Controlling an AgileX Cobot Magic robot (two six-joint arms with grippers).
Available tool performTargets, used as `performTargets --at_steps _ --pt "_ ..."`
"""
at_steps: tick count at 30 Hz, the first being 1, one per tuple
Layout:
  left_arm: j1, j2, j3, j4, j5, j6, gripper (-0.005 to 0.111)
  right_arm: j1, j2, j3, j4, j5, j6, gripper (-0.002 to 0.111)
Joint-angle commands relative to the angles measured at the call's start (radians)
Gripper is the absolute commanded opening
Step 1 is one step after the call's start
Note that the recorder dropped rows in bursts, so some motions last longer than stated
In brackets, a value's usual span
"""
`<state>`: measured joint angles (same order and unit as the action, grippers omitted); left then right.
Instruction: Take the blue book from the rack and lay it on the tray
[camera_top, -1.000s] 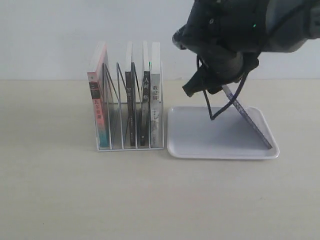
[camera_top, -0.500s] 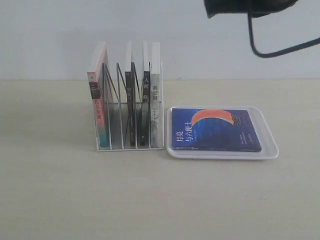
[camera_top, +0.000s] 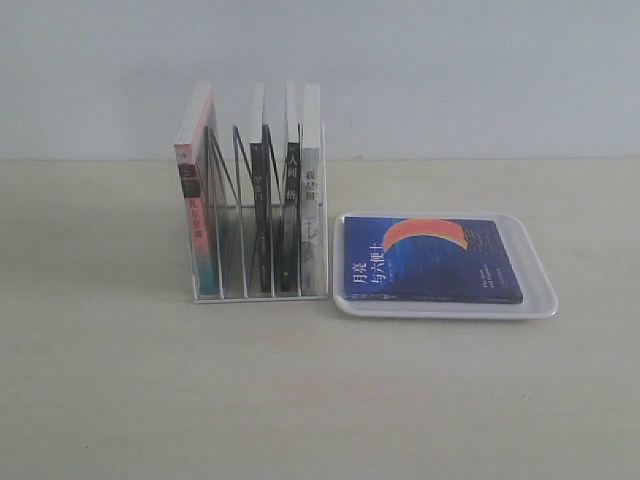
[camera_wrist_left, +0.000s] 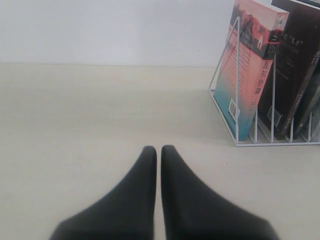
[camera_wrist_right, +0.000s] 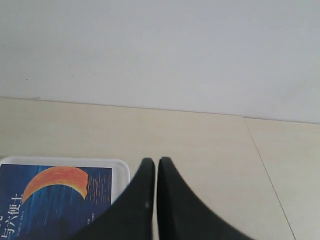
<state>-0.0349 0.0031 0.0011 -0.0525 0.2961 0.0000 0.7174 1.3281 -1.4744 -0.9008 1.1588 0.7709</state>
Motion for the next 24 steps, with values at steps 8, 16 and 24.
performTargets --at_steps 8,16,24 --pt "0.002 -0.003 -0.001 -0.004 -0.008 0.000 0.004 0.000 -0.010 -0.003 -0.014 -0.003 0.007 0.001" --pt "0.002 -0.003 -0.001 -0.004 -0.008 0.000 0.004 0.000 -0.086 -0.003 0.010 -0.003 0.026 0.001" --pt "0.002 -0.003 -0.001 -0.004 -0.008 0.000 0.004 -0.089 -0.390 0.190 0.036 -0.161 0.001 0.001"
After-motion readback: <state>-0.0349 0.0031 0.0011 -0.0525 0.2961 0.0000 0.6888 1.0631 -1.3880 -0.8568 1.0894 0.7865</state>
